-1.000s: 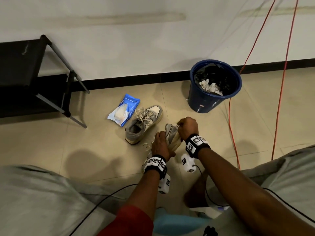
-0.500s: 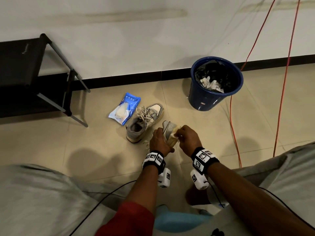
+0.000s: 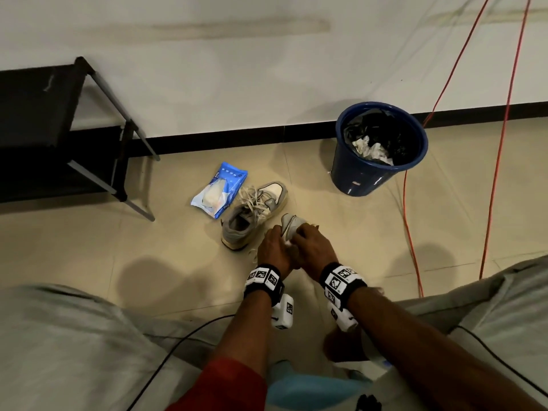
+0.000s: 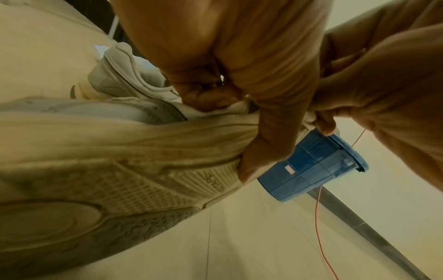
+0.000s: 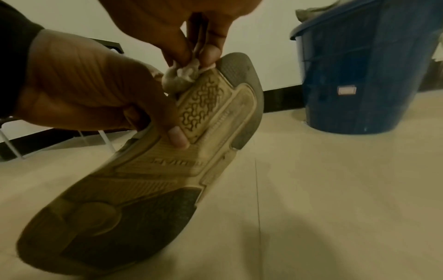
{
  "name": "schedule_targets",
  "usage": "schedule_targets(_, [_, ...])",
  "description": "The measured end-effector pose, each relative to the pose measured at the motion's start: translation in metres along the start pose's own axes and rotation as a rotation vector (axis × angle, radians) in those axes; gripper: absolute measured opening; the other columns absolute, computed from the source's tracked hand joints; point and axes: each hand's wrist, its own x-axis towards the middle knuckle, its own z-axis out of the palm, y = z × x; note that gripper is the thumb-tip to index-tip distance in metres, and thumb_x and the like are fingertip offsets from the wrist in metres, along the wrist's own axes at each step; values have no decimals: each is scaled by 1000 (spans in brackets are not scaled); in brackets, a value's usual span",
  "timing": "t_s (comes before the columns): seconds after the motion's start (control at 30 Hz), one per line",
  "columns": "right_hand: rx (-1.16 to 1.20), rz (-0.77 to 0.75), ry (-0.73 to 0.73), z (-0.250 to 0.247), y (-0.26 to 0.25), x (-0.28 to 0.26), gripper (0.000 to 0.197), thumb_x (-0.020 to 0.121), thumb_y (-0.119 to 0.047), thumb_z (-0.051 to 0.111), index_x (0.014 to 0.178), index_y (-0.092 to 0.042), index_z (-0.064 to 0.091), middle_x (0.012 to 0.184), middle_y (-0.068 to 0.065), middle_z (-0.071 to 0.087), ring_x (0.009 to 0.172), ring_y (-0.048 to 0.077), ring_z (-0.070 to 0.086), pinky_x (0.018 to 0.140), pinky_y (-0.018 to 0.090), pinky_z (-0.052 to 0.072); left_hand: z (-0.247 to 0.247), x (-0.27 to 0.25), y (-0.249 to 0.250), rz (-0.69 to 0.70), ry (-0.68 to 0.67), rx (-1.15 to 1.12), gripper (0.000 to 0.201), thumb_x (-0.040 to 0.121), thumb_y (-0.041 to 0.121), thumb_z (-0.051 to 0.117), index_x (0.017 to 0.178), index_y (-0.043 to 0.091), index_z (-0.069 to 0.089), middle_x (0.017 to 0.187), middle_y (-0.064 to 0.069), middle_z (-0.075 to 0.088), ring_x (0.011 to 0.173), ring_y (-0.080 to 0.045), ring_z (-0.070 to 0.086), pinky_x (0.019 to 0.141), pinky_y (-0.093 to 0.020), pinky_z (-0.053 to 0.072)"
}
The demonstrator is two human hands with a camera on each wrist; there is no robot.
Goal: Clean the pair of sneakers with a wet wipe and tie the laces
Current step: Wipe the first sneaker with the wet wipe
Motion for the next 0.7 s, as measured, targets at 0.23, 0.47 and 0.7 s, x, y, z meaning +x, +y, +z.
schedule_targets(0.23, [133,278,190,-25,6,37,14,71,1,68,84,-4,70,86,13,59,72,32,57,60,34,48,-4,-7,7,64,-13,-102,61,48,63,82,94,29,60,88,8,68,79,-15,63,64,-28,51])
schedule_targets(0.47, [202,210,146,-26,-22,37,19,79,-9,64,95,-10,73,94,11,62,83,30,60,72,41,52,-6,-9,8,71,17,-120,27,83,31,65,107,21,68,109,-5,68,102,-25,65,88,-39,54])
schedule_targets(0.7, [212,512,204,-47,21,19,15,81,-10,67,94,-10,74,96,13,66,89,31,63,75,28,45,4,-23,25,173,52,-196,23,76,36,80,94,25,70,86,14,60,85,-14,62,71,-20,44])
